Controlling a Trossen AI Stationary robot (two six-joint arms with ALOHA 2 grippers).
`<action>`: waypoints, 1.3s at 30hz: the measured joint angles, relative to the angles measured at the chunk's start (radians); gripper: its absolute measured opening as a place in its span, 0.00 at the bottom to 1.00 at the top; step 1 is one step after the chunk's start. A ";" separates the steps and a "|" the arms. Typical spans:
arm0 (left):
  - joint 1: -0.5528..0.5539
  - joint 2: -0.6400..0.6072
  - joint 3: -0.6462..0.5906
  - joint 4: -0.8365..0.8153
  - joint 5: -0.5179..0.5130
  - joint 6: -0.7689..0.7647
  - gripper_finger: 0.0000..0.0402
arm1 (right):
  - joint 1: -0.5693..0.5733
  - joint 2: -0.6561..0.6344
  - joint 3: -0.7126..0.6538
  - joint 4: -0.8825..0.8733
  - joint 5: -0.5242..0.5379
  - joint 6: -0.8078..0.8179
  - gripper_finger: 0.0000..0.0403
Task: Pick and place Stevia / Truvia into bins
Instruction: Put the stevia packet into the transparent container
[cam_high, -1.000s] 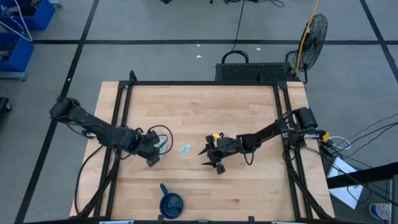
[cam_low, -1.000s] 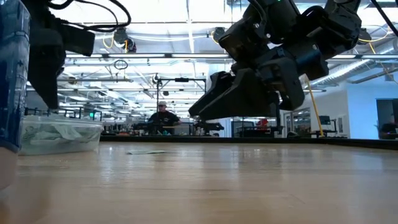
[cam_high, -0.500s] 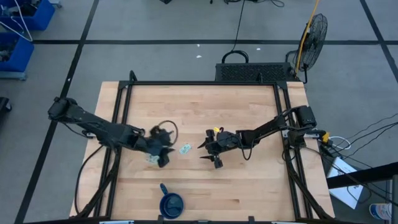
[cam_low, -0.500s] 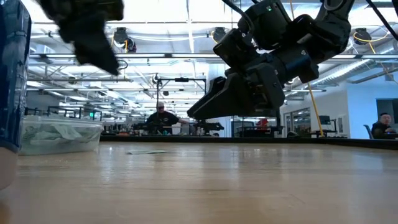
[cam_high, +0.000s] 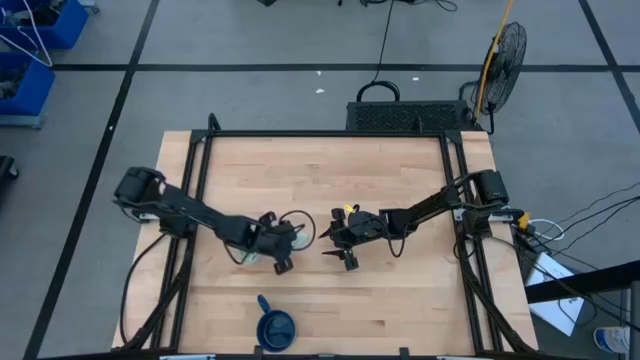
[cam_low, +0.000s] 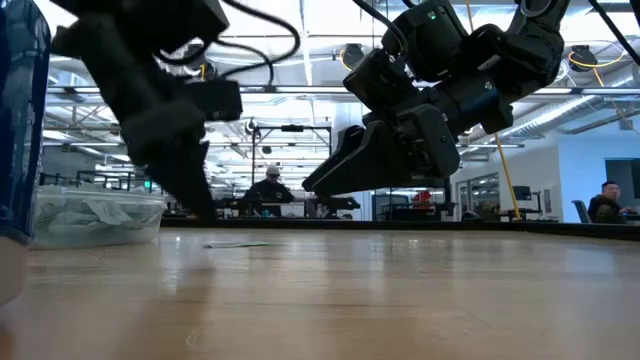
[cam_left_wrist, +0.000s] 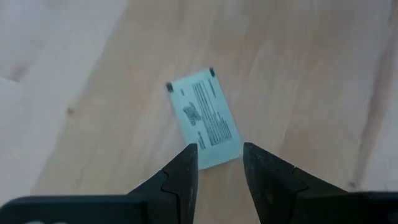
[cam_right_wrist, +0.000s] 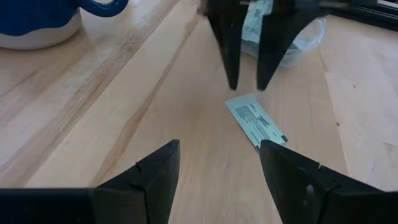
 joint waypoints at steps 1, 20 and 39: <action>0.001 0.016 0.000 0.005 0.007 -0.004 0.33 | 0.000 0.000 0.000 0.000 0.000 0.000 0.53; 0.075 0.073 0.002 0.016 0.078 0.052 0.31 | 0.000 0.000 0.000 0.000 0.000 0.000 0.53; 0.051 -0.052 -0.003 -0.095 0.063 0.115 0.01 | 0.000 0.000 0.000 -0.016 0.000 0.000 0.53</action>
